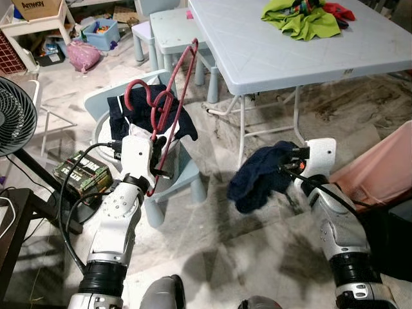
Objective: Hang hanger
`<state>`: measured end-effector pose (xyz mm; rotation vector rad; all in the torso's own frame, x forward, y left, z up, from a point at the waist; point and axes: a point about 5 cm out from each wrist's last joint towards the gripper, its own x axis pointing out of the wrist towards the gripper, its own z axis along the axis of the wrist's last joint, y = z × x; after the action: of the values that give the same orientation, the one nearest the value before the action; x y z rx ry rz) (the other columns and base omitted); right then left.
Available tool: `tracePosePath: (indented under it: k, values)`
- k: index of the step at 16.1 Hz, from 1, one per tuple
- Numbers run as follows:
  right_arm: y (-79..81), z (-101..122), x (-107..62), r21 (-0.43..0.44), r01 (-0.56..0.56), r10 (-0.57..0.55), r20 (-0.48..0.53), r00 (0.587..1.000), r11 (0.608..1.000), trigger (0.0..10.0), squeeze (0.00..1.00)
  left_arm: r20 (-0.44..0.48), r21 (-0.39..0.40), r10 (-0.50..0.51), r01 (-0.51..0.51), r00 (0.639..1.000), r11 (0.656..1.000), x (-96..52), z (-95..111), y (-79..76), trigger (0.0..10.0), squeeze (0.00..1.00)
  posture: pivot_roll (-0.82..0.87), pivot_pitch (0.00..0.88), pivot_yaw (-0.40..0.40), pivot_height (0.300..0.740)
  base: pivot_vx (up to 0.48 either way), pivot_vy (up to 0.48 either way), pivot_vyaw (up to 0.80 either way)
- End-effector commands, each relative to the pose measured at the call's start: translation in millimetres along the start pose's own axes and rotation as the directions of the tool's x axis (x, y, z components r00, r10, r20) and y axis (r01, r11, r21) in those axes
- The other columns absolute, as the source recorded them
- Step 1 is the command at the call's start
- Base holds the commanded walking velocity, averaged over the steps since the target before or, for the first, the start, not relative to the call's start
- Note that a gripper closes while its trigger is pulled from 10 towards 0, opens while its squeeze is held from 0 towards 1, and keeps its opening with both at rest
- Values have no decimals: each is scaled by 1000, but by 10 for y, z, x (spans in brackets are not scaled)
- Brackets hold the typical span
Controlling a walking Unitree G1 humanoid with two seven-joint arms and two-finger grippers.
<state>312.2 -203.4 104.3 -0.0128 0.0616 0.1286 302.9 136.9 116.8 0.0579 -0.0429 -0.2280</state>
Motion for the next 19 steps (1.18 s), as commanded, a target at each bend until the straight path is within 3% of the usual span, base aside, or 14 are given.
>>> tracePosePath:
  k: [1, 4, 5, 6, 10, 19]
  values:
    - [-70, 116, 42, -3, 41, -41, 39, 998, 999, 10000, 0, 4, -4, 5, -5, 1000, 1000, 12, 28, 14, 10000, 0, -36, 82, 23, 740, 307, 0, 0]
    - [-97, 90, 65, -130, 112, -112, 5, 994, 985, 10000, 0, 6, -17, 4, -4, 1000, 1000, 37, 38, -2, 10000, 0, -41, 81, 20, 740, 364, 0, 0]
    - [-85, 78, 60, -24, 112, -113, -17, 993, 993, 10000, 0, 8, -21, 4, -4, 1000, 1000, 41, 43, -9, 10000, 0, -41, 79, 18, 740, 461, 0, 0]
    - [-85, 94, 63, -2, 116, -116, -9, 993, 993, 10000, 0, 9, -23, 4, -3, 1000, 1000, 46, 47, -15, 10000, 0, -39, 78, 18, 740, 334, 0, 0]
    - [-23, 120, 83, -73, 77, -76, 15, 997, 994, 10000, 0, 12, -48, 11, -11, 1000, 999, 44, 48, -17, 10000, 0, -41, 76, 18, 740, 480, 0, 0]
    - [63, 139, 63, -54, -23, 24, 22, 999, 998, 10000, 0, 49, -48, 37, -35, 998, 998, 65, 115, 0, 10000, 0, -39, 76, 20, 740, 478, 0, 0]
